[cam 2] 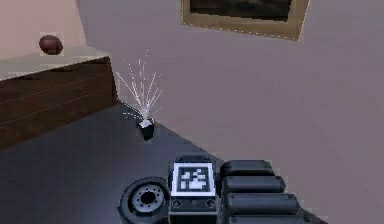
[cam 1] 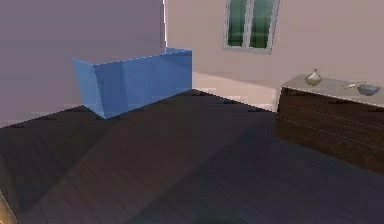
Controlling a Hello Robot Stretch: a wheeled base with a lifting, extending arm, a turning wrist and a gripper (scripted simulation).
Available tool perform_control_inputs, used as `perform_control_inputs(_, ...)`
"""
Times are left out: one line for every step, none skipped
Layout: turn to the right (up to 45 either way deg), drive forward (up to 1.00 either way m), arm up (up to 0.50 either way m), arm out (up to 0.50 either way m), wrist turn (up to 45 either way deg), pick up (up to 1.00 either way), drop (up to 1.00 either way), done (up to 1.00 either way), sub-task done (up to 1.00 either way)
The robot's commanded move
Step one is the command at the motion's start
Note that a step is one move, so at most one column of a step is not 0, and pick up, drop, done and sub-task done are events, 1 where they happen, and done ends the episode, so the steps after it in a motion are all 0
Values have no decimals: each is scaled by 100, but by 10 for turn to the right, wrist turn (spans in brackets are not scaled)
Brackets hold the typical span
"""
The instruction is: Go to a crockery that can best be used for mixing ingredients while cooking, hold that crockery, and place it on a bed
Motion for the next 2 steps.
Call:
perform_control_inputs(0,30,0,0,0,0,0,0,0)
perform_control_inputs(-90,0,0,0,0,0,0,0,0)
